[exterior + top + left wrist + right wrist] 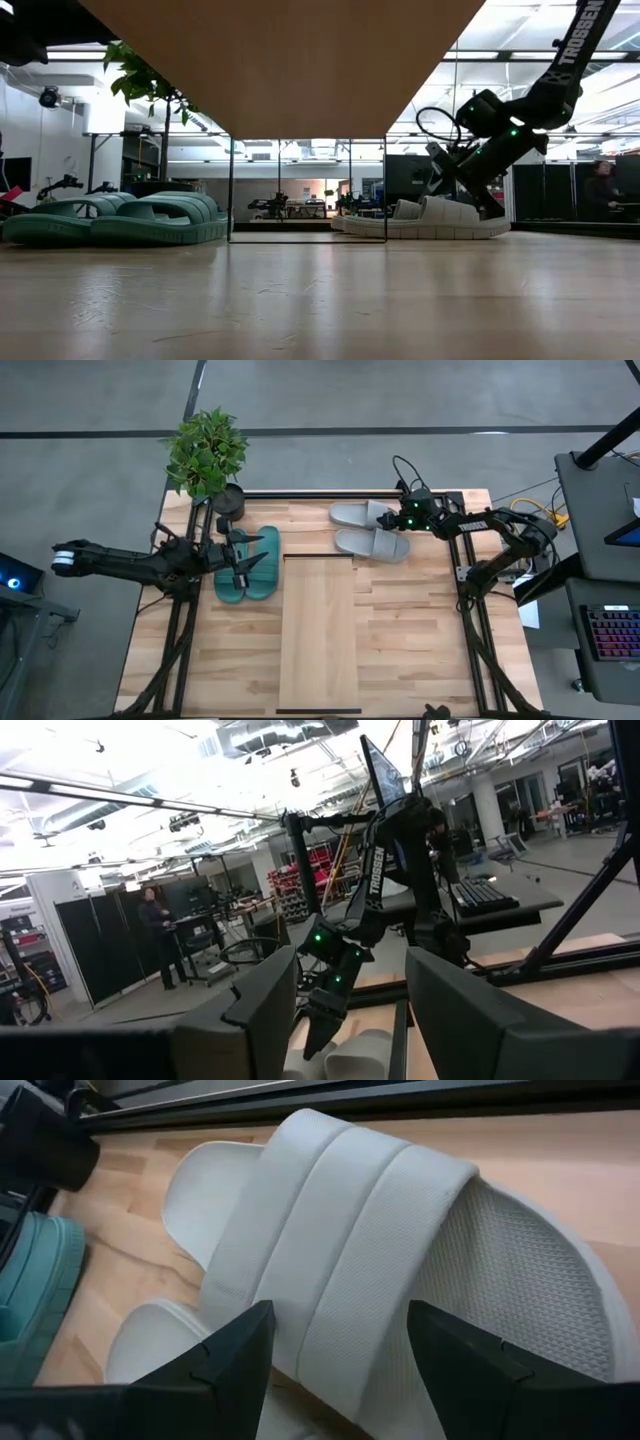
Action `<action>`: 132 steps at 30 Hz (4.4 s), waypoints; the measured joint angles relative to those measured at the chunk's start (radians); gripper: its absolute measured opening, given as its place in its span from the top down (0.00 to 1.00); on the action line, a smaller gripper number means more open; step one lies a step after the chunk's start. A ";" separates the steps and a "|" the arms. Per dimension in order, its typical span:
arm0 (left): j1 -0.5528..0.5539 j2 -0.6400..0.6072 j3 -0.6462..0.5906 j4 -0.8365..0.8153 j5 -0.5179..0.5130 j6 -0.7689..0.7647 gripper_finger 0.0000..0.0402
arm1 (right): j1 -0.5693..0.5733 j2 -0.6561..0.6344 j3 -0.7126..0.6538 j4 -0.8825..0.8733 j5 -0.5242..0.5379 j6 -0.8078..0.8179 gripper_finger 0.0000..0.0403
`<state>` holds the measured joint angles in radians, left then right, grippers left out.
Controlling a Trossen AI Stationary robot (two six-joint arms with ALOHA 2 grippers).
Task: Pick and place slides into the shelf
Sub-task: Put the top gray slipper on the shelf
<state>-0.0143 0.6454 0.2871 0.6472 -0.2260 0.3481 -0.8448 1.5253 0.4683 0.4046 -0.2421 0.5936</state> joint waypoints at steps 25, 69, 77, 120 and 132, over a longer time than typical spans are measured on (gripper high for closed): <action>0.000 0.000 -0.001 -0.002 0.000 0.000 0.57 | -0.006 -0.005 0.001 0.001 0.008 -0.123 0.97; 0.000 0.001 -0.001 0.002 0.000 0.000 0.57 | 0.081 -0.912 0.000 -0.312 -0.001 0.009 0.98; 0.000 0.001 -0.001 0.002 -0.044 0.001 0.57 | 0.232 -1.006 0.000 -0.306 0.015 0.093 0.98; 0.000 -0.025 0.000 0.001 -0.131 0.088 0.57 | 1.211 -0.483 0.285 -0.196 0.915 0.260 0.98; 0.000 -0.027 0.000 0.000 -0.131 0.138 0.57 | 1.267 -0.266 0.311 -0.064 0.953 0.469 0.98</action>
<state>-0.0143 0.6186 0.2874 0.6468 -0.3573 0.4863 0.4225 1.2593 0.7792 0.3408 0.7112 1.0623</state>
